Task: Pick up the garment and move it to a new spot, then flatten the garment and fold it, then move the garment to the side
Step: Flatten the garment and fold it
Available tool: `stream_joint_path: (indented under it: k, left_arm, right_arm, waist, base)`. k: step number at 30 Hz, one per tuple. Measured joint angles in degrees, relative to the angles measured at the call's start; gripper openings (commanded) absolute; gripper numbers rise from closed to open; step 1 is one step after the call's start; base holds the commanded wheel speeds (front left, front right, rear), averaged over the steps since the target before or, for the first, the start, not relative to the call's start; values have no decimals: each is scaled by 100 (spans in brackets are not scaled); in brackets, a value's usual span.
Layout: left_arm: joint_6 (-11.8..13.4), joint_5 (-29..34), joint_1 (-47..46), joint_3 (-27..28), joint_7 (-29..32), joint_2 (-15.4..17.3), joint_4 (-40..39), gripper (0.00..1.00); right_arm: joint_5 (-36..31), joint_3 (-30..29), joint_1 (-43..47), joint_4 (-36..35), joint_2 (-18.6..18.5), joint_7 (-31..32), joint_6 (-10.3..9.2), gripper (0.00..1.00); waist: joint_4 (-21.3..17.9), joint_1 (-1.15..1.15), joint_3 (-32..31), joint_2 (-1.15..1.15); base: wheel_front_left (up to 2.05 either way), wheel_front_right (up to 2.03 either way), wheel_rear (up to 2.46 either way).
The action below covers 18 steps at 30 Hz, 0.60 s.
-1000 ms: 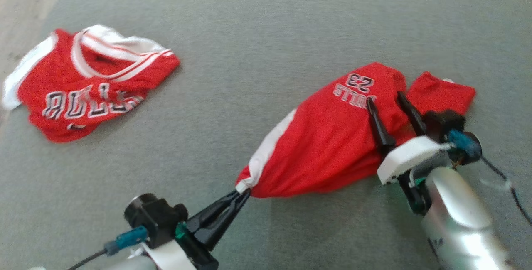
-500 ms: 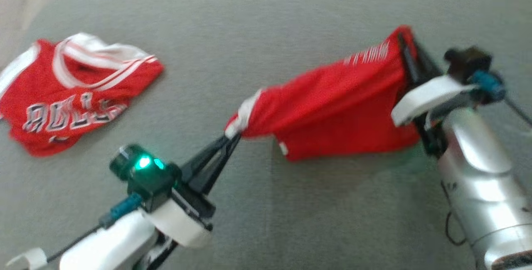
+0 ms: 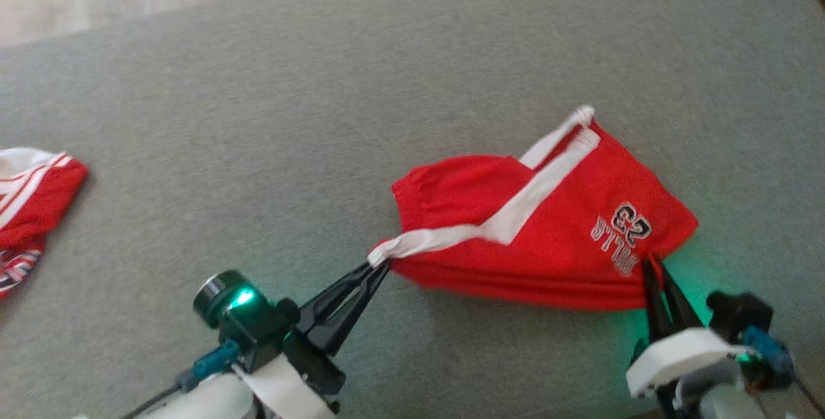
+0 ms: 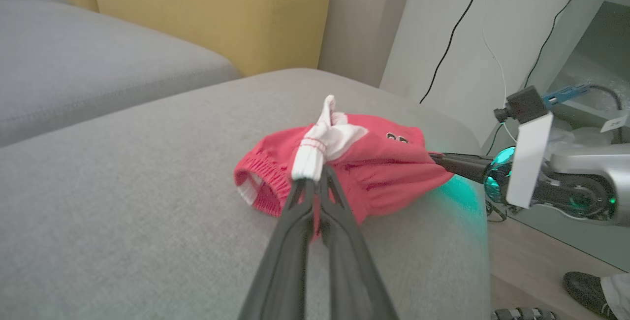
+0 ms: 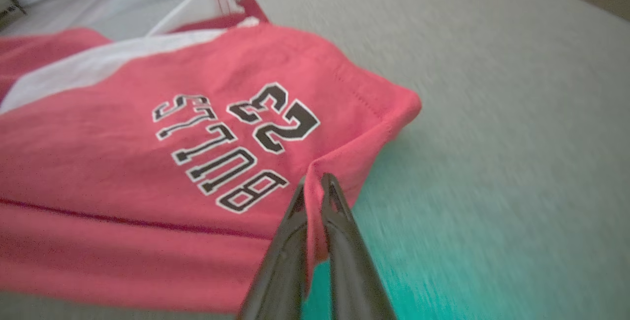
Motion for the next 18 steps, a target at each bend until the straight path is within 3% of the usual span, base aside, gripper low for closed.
stream_joint_path:
  k: [4,9,13,18]
  left_arm:
    - [281,-1,164,20,46,136,113,0]
    - [657,-1,183,219,52,352,142,0]
    - [755,-51,201,298,114,467,138,0]
    - [773,-52,198,336,129,486,153,0]
  right_arm:
    - [47,58,473,-478,53,221,0,100]
    - [163,240,557,-1563,9,566,0,100]
    - [648,489,409,-2025,-463,1180,0,100]
    - [1024,686,-216,-1850,-1089,1771,0,100]
  waist:
    - [-197,0,137,0]
    - [-132,0,164,0]
    - [61,0,145,0]
    - [386,0,174,0]
  base:
    - [0,0,0]
    - [0,0,0]
    - [0,0,0]
    - [0,0,0]
